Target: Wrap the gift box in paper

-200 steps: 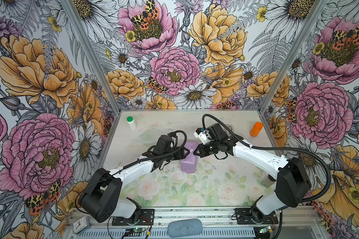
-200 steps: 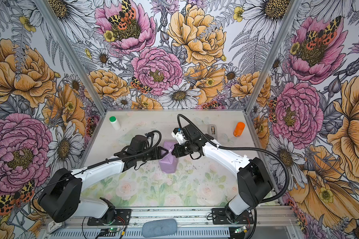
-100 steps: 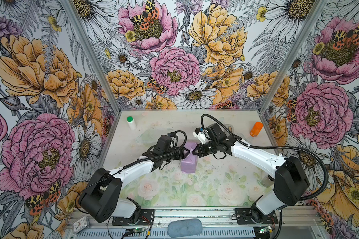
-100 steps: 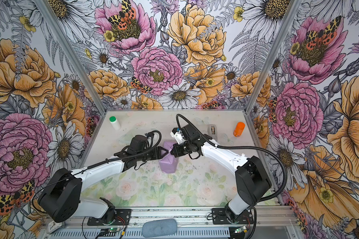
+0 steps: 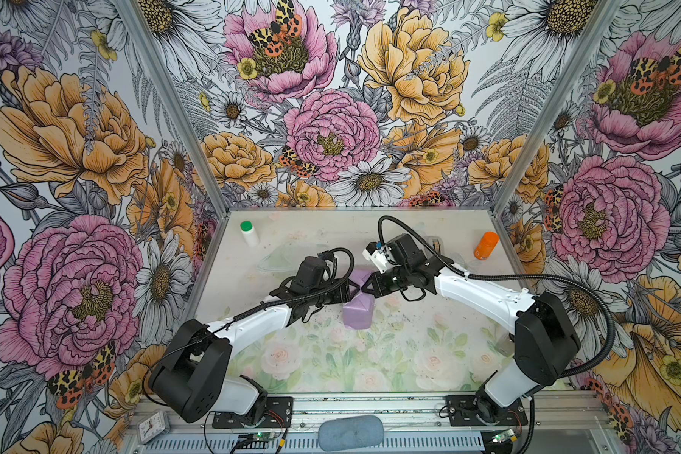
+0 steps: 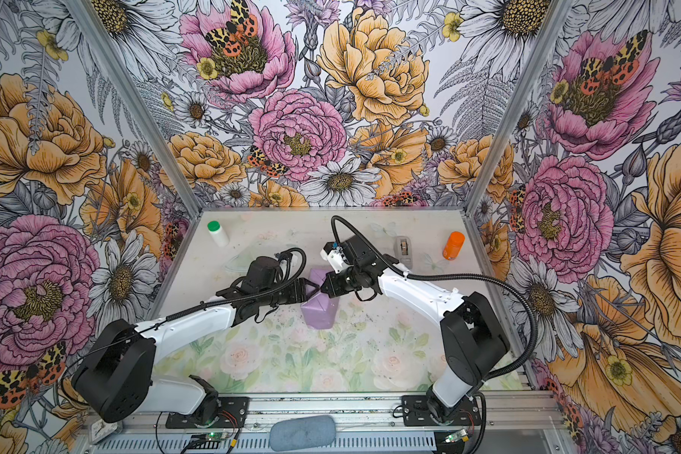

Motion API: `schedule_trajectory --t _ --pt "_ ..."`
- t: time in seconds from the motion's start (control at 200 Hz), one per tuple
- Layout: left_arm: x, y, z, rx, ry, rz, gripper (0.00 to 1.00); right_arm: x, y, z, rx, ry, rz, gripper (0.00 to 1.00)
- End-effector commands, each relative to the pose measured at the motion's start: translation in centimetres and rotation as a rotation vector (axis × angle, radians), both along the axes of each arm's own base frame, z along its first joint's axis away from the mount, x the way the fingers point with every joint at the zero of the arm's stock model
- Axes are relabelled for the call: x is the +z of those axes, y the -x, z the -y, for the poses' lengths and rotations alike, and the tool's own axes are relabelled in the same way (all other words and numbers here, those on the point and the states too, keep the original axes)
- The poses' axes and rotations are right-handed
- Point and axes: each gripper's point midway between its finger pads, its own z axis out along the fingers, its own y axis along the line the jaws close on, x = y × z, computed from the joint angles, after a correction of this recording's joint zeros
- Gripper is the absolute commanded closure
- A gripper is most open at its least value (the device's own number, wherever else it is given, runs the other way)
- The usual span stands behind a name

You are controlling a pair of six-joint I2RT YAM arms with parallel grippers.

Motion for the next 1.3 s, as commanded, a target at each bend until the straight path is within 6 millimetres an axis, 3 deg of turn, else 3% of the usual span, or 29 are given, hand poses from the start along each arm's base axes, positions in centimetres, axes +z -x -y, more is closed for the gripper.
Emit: schedule_trajectory --t 0.0,0.15,0.345,0.59,1.041,1.296 --pt "-0.6 0.3 -0.1 -0.008 -0.031 0.003 0.38 -0.1 -0.6 -0.7 0.0 -0.006 0.006 1.0" --pt "-0.3 0.4 -0.4 0.001 -0.036 0.007 0.38 -1.6 -0.6 -0.1 -0.023 0.036 -0.011 1.0" --pt "1.3 0.1 -2.9 0.072 -0.035 0.045 0.38 -4.2 -0.1 1.1 -0.052 0.101 -0.044 1.0" --pt "3.3 0.4 -6.0 0.147 -0.008 0.102 0.38 -4.7 -0.1 1.4 -0.067 0.122 -0.046 1.0" --pt "0.0 1.8 -1.9 0.028 0.029 0.02 0.43 -3.5 0.0 1.0 -0.062 0.165 0.011 1.0" --pt "-1.9 2.0 -1.7 0.027 -0.003 -0.012 0.48 -3.3 0.1 0.1 -0.049 0.17 0.026 1.0"
